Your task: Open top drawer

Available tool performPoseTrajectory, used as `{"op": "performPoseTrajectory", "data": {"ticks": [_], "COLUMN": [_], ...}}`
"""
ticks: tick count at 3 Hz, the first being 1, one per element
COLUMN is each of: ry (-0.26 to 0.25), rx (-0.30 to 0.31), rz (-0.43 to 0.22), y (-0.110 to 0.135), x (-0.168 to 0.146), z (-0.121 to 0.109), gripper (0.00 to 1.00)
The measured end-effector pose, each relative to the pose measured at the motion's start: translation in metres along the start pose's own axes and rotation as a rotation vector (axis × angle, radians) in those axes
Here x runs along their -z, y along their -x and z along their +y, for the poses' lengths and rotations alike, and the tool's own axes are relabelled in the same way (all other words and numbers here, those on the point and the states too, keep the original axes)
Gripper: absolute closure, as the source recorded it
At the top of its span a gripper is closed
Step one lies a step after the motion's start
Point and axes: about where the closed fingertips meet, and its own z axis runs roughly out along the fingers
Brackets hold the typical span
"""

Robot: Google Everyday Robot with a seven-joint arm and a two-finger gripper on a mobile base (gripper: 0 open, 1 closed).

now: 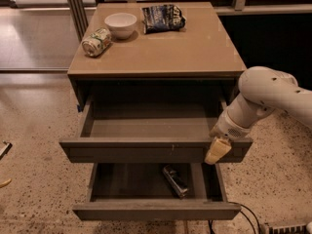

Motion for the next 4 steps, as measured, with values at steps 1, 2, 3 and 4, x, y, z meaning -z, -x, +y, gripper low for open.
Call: {"op": "performPoseTrajectory", "data": {"ticks": [1, 2, 3, 4], "ry": [0.021, 0.054, 0.064, 0.064], "rx": [0.005, 0.011, 0.009, 0.009], "rz": [0.012, 0.027, 0.035, 0.035], "y": [-0.007, -0.012, -0.016, -0.014], "x": [-0.001, -0.007, -0.008, -0.004], "z": [0.024, 0.048, 0.056, 0.055], "gripper": [0.0, 0.19, 0.42, 0.65]}}
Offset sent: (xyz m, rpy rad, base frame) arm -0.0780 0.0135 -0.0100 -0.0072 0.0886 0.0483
